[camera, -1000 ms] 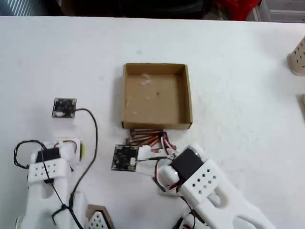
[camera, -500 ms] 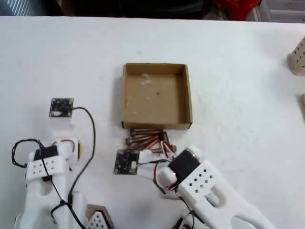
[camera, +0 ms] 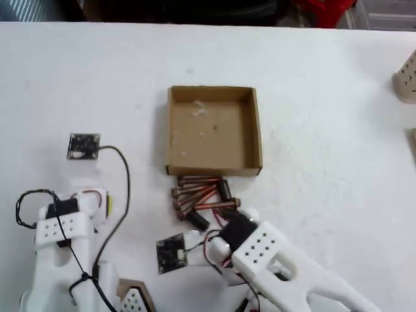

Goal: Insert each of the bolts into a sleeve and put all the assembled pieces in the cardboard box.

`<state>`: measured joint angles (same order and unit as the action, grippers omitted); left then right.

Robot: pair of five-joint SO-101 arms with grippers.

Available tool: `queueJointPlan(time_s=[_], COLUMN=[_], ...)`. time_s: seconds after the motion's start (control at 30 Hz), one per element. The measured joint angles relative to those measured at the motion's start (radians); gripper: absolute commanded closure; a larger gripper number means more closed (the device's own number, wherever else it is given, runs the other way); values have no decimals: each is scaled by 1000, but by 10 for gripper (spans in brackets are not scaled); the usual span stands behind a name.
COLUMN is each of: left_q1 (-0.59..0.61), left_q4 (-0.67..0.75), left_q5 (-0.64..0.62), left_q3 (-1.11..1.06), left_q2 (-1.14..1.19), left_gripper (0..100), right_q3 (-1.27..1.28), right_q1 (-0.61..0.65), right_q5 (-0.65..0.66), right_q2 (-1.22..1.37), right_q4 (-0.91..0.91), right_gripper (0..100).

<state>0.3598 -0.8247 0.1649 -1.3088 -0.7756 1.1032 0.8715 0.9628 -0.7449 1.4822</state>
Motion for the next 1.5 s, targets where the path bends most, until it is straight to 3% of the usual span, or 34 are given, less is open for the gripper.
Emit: queueJointPlan(time_s=[0.6,1.0,1.5], left_q1=[0,0,0], left_q4=[0,0,0], left_q5=[0,0,0], left_q3=[0,0,0], left_q2=[0,0,0], left_gripper=[884,884,884], right_q3=[51,64,-138], right_q1=[-8,-272,-532], right_q5=[-130,-143,-143], right_q2=[101,101,104], right_q4=[-164,-290,-206], right_gripper=[981,981,977])
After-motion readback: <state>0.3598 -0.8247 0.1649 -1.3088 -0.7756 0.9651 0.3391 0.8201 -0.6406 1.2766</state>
